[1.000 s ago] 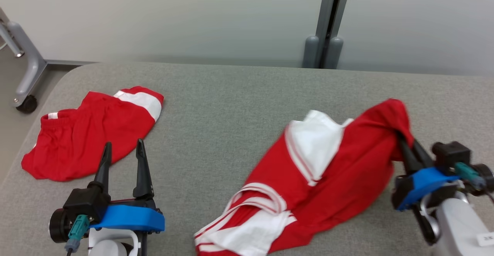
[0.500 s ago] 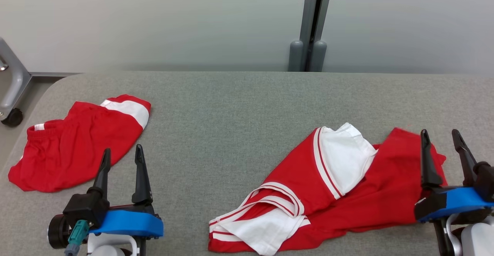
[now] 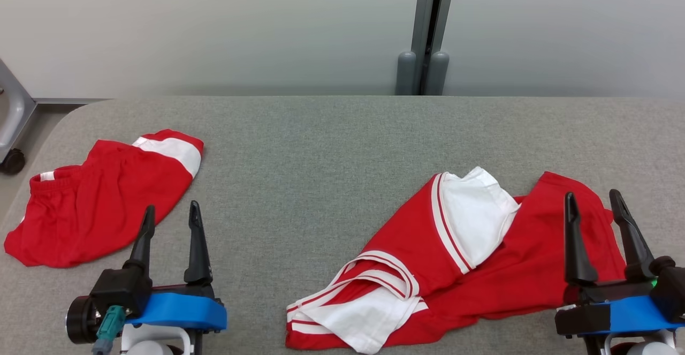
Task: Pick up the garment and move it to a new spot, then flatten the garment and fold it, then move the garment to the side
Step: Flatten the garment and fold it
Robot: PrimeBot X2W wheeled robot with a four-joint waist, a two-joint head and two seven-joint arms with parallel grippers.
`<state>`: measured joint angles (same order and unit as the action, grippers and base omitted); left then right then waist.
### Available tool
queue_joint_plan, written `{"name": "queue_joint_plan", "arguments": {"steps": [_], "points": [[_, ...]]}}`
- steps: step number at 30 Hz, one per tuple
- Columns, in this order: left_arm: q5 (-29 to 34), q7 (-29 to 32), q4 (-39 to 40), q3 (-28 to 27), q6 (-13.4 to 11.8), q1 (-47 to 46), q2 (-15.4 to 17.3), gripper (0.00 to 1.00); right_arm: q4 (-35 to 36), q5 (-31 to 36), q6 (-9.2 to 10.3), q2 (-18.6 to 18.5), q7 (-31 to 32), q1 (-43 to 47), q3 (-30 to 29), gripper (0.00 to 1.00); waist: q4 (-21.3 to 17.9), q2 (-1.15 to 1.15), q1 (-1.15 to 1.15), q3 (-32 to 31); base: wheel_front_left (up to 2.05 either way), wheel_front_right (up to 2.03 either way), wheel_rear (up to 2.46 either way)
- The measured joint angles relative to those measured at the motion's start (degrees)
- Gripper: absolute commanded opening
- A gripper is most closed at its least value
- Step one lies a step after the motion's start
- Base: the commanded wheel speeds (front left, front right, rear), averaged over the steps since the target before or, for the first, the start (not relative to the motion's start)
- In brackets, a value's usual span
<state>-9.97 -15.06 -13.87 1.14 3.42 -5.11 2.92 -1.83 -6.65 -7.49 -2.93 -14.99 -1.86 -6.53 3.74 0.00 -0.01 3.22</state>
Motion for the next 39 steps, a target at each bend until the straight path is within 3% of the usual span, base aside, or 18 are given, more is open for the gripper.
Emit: {"name": "queue_joint_plan", "arguments": {"steps": [7,18,30,39], "points": [[3.0,0.0,-1.2,4.1,1.9,-1.8,0.0,1.00,0.1,0.5,0.00,0.0,0.0,0.2,0.3,1.00,-0.7,0.00,0.00,0.0,0.00,0.00,0.00],[4.3,1.7,-13.7,21.0,3.7,-6.8,1.4,1.00,-1.1,0.4,0.00,0.0,0.0,0.1,0.6,1.00,-2.2,0.00,0.01,0.3,0.00,0.00,0.00],[-1.8,5.0,-27.8,34.7,4.0,-9.5,6.0,1.00,-2.2,0.4,0.00,0.0,-0.1,0.0,0.3,1.00,-4.4,0.00,0.01,0.4,0.00,0.00,0.00],[-6.7,6.9,-32.6,41.8,4.0,-13.9,6.1,1.00,-2.5,0.5,0.00,0.0,-0.1,-0.2,0.1,1.00,-5.3,0.00,0.01,0.5,0.00,0.00,0.00]]}}
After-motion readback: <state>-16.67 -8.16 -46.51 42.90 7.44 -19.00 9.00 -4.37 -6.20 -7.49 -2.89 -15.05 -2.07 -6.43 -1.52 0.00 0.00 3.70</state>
